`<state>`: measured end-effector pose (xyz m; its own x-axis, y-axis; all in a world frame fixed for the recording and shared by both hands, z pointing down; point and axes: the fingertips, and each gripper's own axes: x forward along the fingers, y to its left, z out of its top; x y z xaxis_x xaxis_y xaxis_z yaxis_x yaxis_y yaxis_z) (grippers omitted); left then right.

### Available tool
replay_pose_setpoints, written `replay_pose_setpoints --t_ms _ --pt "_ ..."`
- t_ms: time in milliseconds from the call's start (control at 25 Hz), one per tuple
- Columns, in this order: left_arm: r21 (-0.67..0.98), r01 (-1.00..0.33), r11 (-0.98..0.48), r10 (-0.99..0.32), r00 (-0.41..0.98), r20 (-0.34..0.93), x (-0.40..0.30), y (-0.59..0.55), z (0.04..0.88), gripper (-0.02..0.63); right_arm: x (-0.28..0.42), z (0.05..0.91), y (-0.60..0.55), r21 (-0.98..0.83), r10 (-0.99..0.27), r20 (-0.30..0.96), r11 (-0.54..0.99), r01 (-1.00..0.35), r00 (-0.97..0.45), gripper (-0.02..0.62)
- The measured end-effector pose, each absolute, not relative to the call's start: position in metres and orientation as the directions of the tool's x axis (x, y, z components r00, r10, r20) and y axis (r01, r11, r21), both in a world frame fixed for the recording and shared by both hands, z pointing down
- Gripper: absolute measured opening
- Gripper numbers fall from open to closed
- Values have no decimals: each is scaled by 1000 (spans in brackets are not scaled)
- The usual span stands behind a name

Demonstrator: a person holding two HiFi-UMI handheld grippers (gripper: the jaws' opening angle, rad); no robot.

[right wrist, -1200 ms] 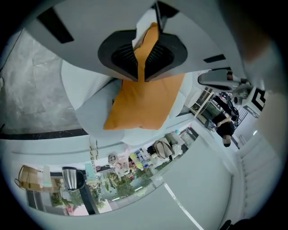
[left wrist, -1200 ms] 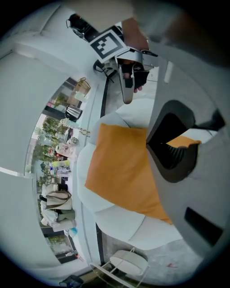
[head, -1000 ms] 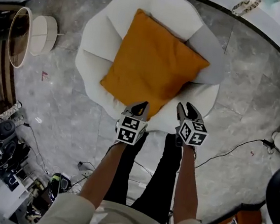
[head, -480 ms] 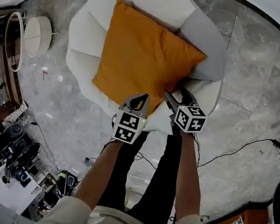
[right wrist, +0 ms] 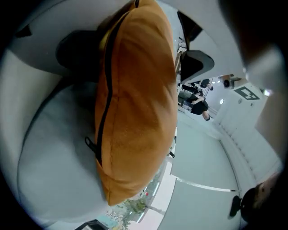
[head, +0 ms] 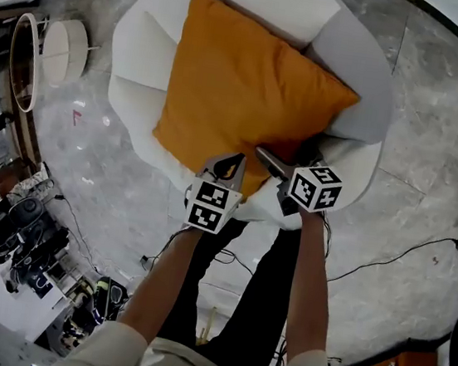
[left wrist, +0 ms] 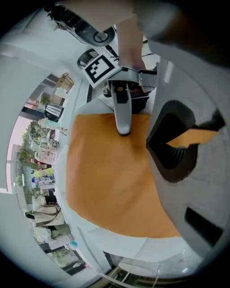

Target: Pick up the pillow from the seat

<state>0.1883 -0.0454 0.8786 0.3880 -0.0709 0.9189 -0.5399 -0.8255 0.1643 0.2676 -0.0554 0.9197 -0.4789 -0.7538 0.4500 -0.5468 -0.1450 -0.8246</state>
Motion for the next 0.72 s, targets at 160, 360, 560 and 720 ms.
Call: replay_pose_setpoints --t_ms 160,360,560,720 --pt "168 -545 -822 -78 399 914 179 -58 890 9 251 934 -71 -848 -749 421 -125 -515 -511 519" --pt "178 -557 -811 -84 412 907 168 -65 900 9 228 944 -83 -908 -753 334 -96 -409 -566 537" --pt "200 -574 -794 -79 424 902 170 -51 906 9 221 942 -88 -954 -751 222 -33 -299 -622 537" --pt "209 -584 -784 -85 435 897 164 -47 895 9 222 944 -90 -942 -761 264 -72 -327 -592 535"
